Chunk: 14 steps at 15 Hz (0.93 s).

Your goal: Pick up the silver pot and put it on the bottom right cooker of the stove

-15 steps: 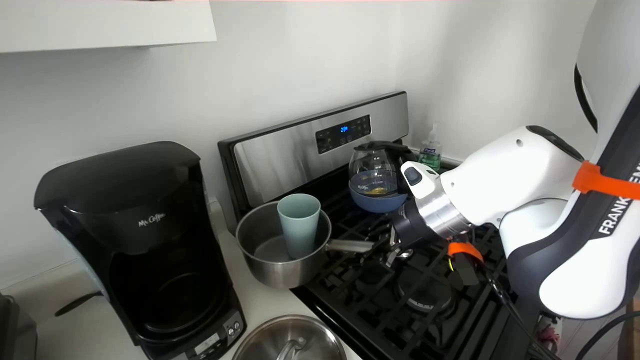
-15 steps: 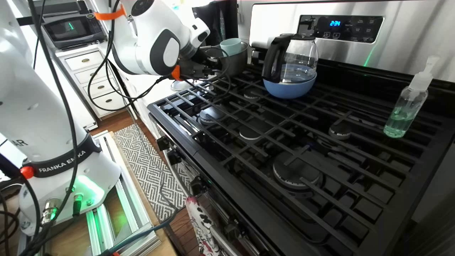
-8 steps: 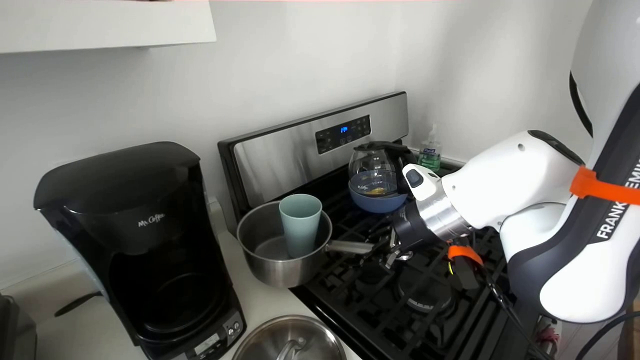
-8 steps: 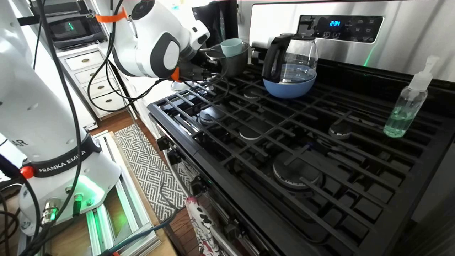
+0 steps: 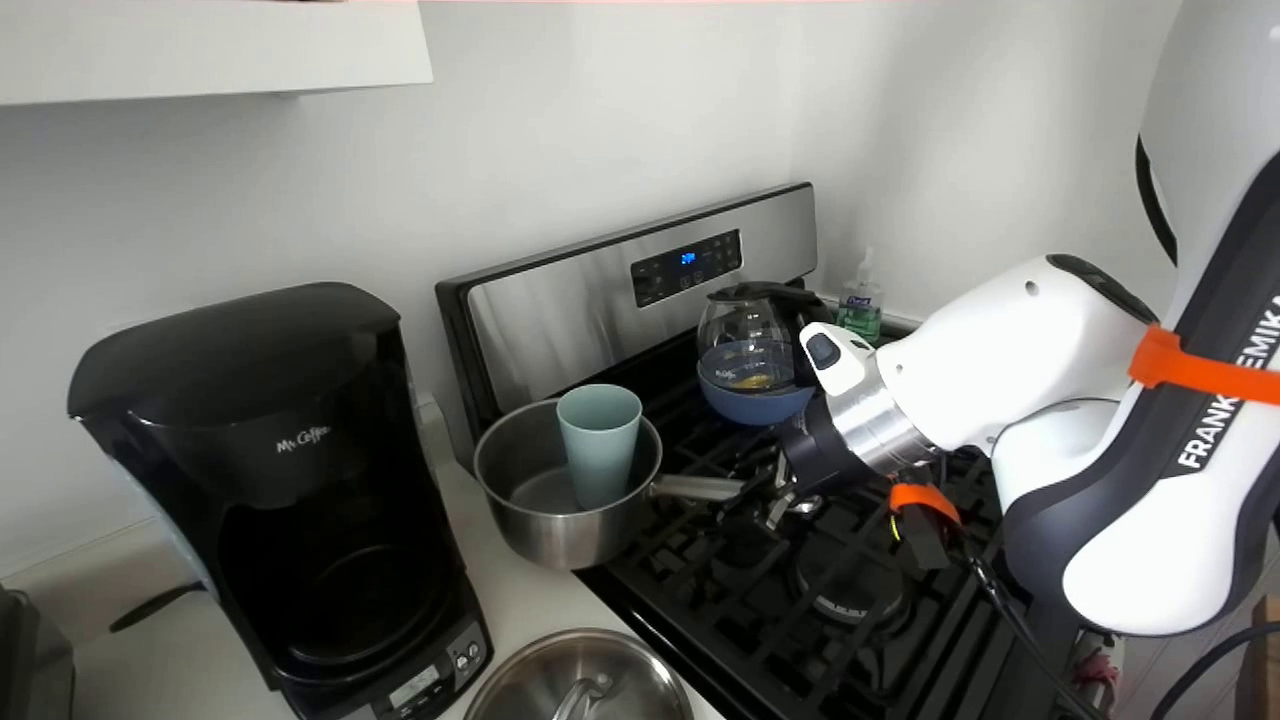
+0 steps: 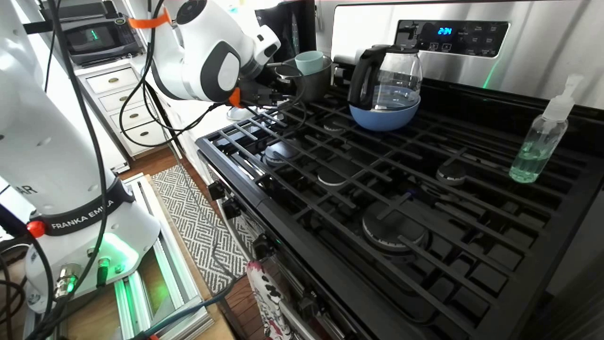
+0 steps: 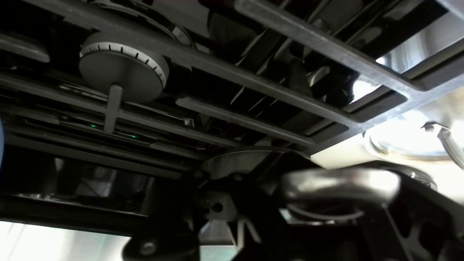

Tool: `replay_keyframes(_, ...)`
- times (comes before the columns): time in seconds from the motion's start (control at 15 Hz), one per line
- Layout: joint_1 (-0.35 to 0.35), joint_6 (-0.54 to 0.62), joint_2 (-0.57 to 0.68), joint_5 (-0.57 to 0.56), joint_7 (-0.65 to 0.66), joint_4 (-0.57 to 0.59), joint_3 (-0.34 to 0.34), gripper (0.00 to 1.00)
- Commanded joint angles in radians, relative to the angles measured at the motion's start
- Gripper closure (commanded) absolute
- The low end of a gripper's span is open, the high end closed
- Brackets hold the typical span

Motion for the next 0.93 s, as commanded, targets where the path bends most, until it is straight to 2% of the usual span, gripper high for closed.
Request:
replay_keyframes(0.0, 0.01, -0.036, -0.078, 0.04, -0.008, 0.004, -0.011, 0.97)
replay_keyframes(0.67, -0.012, -0.058, -0.141, -0.009, 0.029, 0.015, -0.01, 0.97)
replay_keyframes(0.87, -0.02, -0.117, -0.176, -0.12, 0.104, 0.015, -0.028, 0.97)
